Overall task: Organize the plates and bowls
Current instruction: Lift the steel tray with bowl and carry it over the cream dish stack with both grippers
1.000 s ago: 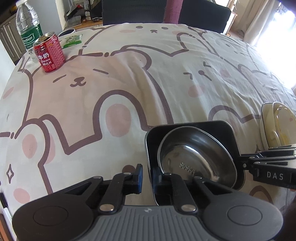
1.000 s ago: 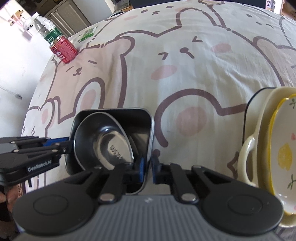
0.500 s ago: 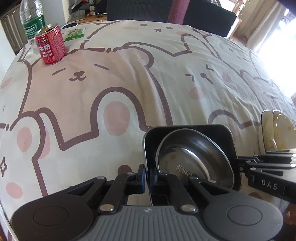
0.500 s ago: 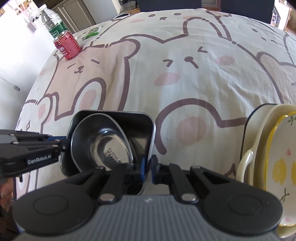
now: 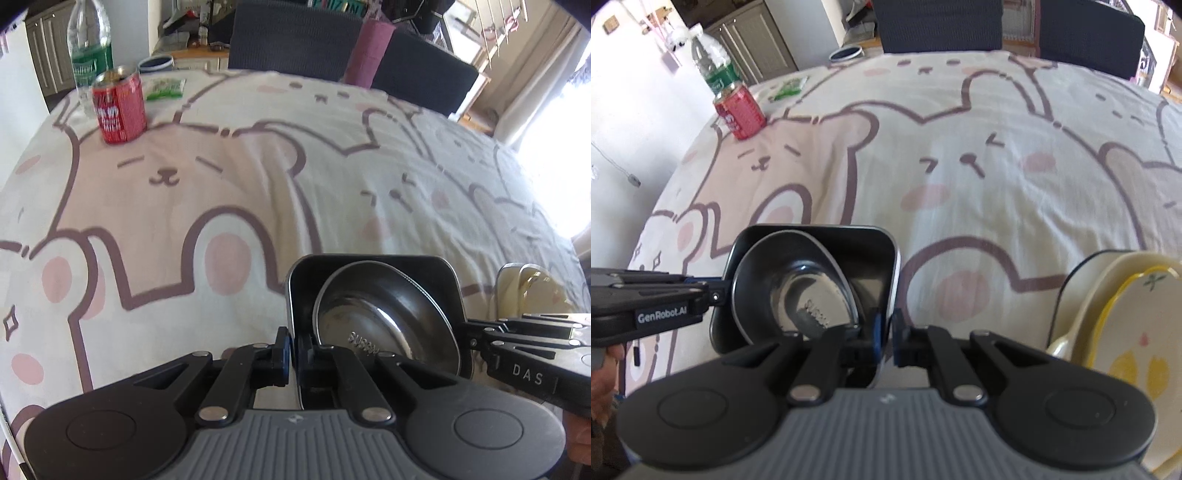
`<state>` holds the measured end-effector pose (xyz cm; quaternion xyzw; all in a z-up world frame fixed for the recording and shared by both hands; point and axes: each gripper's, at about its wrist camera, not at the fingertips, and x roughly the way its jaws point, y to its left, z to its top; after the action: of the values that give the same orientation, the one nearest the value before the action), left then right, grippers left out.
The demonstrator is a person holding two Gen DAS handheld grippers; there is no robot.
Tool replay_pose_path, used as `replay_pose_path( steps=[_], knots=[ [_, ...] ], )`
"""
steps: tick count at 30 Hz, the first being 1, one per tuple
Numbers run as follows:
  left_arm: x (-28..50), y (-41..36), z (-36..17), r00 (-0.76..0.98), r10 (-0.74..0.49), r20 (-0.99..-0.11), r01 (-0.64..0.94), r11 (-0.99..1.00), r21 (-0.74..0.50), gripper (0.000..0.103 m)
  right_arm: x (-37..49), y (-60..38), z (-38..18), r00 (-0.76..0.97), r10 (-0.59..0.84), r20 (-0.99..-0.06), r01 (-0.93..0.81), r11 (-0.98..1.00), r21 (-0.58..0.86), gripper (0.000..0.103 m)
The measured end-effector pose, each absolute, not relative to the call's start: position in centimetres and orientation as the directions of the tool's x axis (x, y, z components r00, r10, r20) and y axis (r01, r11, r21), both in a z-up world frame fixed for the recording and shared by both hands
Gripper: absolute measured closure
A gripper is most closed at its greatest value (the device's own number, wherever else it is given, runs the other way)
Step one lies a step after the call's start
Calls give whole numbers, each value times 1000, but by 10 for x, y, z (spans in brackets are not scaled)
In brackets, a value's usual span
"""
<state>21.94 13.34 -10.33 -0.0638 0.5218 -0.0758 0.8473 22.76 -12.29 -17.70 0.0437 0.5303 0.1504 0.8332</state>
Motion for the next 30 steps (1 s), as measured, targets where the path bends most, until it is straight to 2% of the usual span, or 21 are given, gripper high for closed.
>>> replay_pose_path(
  steps=[7,17,30],
  knots=[
    [219,102,-68,524,-199,-828,82,980,-184,99,222,-149,-148,482,287,-828,-212,955,208,96],
    [211,36,-40,569,-268,-778,166,963,-211,98,205,-224,-114,567,266,-780,-148,964,221,97],
    [204,-41,-41,521,-369,-770,226,929,-293,98,173,-309,-106,618,196,-761,-53,977,208,97]
  ],
)
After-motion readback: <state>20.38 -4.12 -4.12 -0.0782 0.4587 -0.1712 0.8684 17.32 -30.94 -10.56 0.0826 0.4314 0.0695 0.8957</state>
